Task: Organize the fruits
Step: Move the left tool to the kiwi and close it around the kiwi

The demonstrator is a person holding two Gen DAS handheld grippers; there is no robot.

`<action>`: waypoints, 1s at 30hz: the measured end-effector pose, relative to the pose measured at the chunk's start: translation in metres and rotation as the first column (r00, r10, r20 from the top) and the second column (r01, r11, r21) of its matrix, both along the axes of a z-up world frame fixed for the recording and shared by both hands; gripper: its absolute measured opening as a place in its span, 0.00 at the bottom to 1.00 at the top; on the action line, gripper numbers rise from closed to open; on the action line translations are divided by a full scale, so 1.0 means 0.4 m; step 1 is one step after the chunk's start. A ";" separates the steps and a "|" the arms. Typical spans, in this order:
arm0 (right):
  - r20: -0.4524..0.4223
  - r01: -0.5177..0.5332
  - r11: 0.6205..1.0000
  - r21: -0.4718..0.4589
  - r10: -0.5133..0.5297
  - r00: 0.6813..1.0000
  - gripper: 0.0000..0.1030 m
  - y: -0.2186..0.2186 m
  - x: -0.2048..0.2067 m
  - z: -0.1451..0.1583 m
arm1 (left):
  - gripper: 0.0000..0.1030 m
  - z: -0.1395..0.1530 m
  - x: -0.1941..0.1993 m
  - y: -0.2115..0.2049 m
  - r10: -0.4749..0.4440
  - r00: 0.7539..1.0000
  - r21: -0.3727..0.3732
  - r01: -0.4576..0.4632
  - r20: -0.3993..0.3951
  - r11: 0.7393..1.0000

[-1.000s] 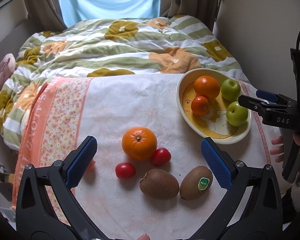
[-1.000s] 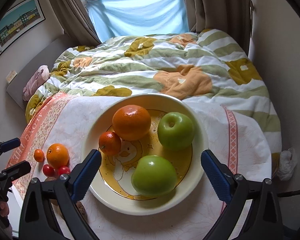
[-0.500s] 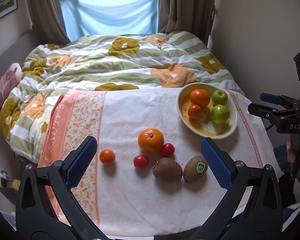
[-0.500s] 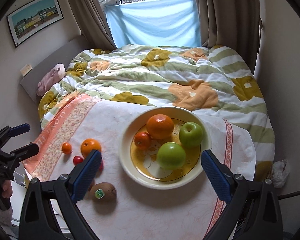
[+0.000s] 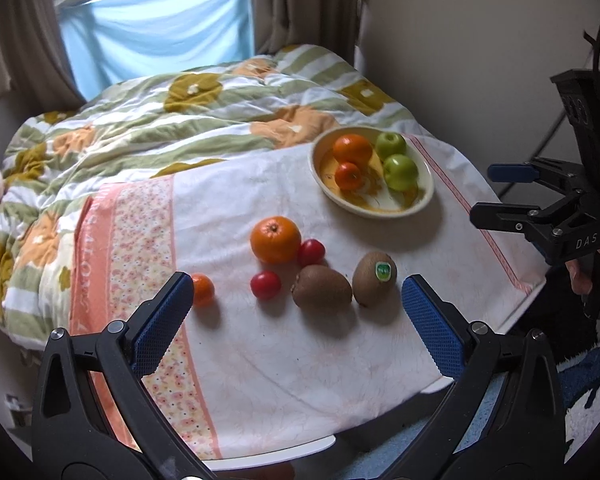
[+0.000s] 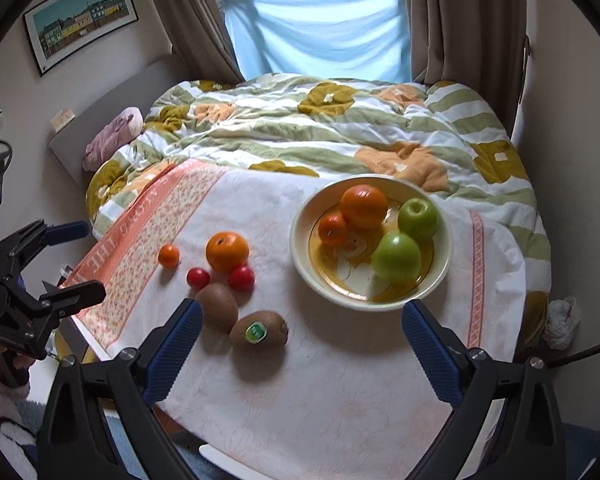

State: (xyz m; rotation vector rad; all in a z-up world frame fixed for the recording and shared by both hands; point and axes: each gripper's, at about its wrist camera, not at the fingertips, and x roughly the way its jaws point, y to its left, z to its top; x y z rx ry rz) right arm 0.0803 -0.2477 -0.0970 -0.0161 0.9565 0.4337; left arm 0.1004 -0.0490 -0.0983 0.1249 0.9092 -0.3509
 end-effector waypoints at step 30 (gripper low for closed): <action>-0.079 -0.160 0.985 -0.068 0.155 0.985 0.97 0.081 0.005 -0.234 | 0.81 -0.299 0.130 -0.138 -0.294 0.942 0.152 0.319 -0.164 0.936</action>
